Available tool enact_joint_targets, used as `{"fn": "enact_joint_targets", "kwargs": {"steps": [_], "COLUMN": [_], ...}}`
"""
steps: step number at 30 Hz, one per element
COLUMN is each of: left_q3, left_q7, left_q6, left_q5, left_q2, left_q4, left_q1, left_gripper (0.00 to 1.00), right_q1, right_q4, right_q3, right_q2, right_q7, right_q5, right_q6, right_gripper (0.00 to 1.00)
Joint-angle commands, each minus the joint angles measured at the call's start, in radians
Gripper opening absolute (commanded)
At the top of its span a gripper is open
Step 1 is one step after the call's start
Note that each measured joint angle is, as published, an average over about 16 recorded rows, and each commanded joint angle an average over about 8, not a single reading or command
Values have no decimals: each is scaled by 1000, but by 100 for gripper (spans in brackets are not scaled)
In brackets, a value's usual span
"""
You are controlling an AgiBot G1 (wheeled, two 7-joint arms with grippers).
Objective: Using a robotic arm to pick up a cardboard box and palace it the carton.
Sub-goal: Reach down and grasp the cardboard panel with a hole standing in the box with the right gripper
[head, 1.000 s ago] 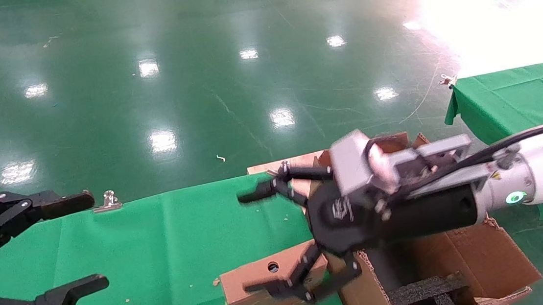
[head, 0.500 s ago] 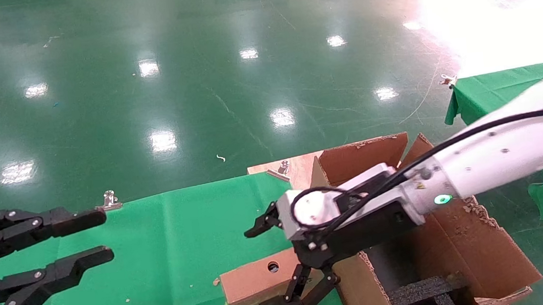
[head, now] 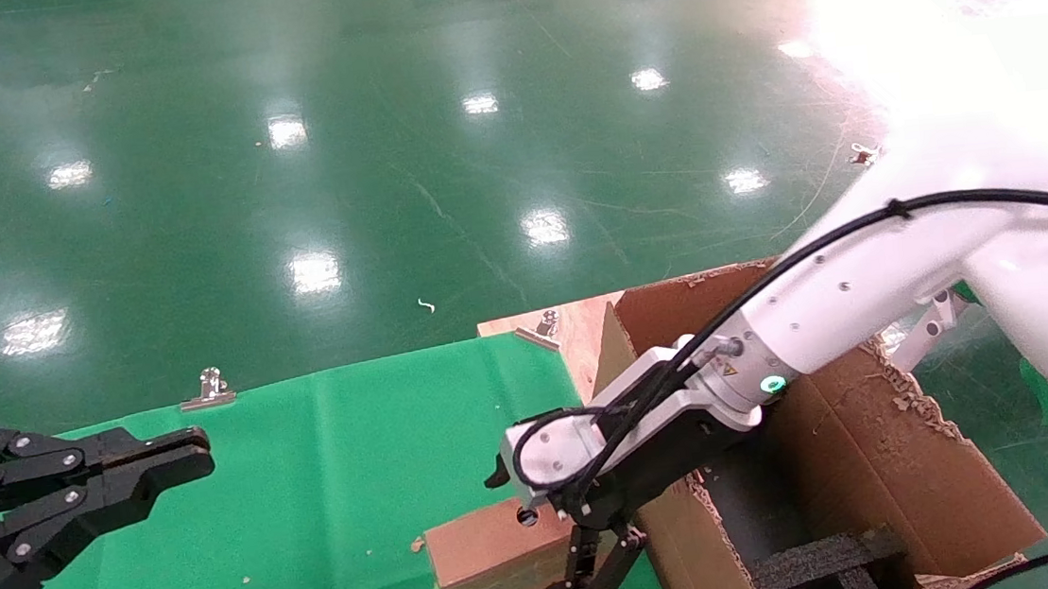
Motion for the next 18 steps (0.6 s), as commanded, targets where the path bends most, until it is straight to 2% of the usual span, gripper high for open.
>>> {"fn": "enact_joint_targets", "kwargs": {"steps": [1,4,11,12,18], "left_q3": [0,0,0,0,0], "left_q7": [0,0,0,0,0], "left_q6": [0,0,0,0,0], "left_q5": [0,0,0,0,1], "left_q2": [0,0,0,0,0], "left_q4": [0,0,0,0,0], "left_q1": [0,0,0,0,0], "left_gripper": [0,3,90,100,100], "right_q1": [23,46,82,87,102], "right_q4": [-12,-24,-38,-39,-51], "right_q3": [-34,-73,-133,-139,-155], "right_q2": [-16,-31,-48,-49,-54], "right_q7": [-8,-22,-57,-60,-63], "right_q5": [-24,-37,-46,-47,-45], "right_q6": [-1,0,7,8,11], "right_gripper": [100,100,99,91,16]}}
